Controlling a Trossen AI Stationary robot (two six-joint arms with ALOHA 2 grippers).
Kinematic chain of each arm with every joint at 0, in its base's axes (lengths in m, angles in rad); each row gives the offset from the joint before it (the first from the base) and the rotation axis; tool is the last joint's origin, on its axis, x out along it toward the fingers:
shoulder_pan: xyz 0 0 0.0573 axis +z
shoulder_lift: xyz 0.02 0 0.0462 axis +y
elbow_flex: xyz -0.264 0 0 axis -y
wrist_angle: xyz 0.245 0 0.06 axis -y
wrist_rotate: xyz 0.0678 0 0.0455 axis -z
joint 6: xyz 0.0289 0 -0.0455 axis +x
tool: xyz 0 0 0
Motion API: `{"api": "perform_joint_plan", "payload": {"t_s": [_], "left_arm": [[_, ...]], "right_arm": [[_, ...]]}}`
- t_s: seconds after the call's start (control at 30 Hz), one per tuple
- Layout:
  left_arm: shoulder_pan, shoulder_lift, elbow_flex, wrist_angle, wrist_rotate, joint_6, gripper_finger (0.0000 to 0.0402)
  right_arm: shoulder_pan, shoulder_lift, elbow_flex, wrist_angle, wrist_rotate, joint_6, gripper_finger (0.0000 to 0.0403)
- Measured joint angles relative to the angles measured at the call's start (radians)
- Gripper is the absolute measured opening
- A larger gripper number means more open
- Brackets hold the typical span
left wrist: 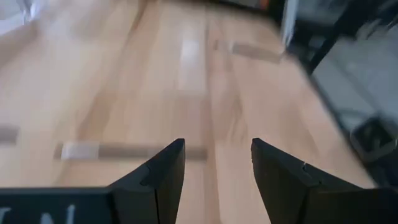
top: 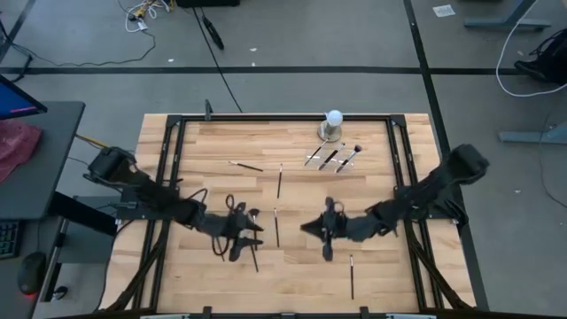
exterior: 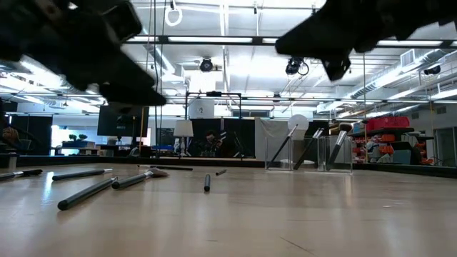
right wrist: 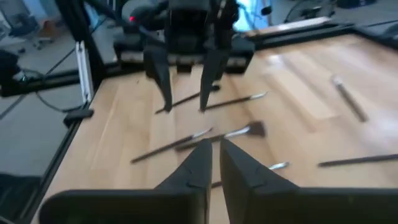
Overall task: Put items in baskets/containers
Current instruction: Put the eye groomer brush into the transparent organizer
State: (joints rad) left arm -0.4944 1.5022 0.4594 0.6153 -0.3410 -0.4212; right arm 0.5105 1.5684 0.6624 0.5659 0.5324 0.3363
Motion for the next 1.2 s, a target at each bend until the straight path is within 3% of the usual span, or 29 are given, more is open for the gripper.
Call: {"api": "perform_joint_plan", "payload": {"t_s": [0.23, 0.33, 0.47, 0.63, 0.73, 0.83, 0.93, 1.2], "left_arm": [[-0.138, -0.098, 0.185, -0.755, -0.066, -0.328, 0.0186], [-0.206, -0.095, 0.257, -1.071, -0.064, -0.559, 0.0186], [-0.318, -0.088, 0.284, -1.318, -0.056, -0.914, 0.0186], [-0.477, -0.08, 0.286, -1.387, -0.158, -1.299, 0.0186], [-0.542, -0.059, 0.286, -1.378, -0.254, -1.425, 0.0186], [-0.567, -0.022, 0.286, -1.38, -0.291, -1.503, 0.0187], [-0.556, 0.026, 0.286, -1.38, -0.265, -1.548, 0.02], [-0.498, 0.156, 0.286, -1.378, -0.237, -1.614, 0.0269]], "right_arm": [[0.004, 0.191, 0.001, 0.202, 0.003, 0.052, 0.0021], [0.004, 0.235, 0.001, 0.253, 0.003, 0.047, 0.0021], [0.0, 0.268, 0.002, 0.305, 0.011, 0.044, 0.0021], [-0.012, 0.276, 0.002, 0.313, 0.013, 0.044, 0.0021], [-0.018, 0.276, 0.002, 0.317, 0.014, 0.04, 0.0021], [-0.026, 0.276, 0.002, 0.316, 0.031, 0.04, 0.0021], [-0.035, 0.276, 0.002, 0.318, 0.036, 0.042, 0.0021], [-0.053, 0.276, 0.002, 0.32, 0.036, 0.047, 0.0021]]}}
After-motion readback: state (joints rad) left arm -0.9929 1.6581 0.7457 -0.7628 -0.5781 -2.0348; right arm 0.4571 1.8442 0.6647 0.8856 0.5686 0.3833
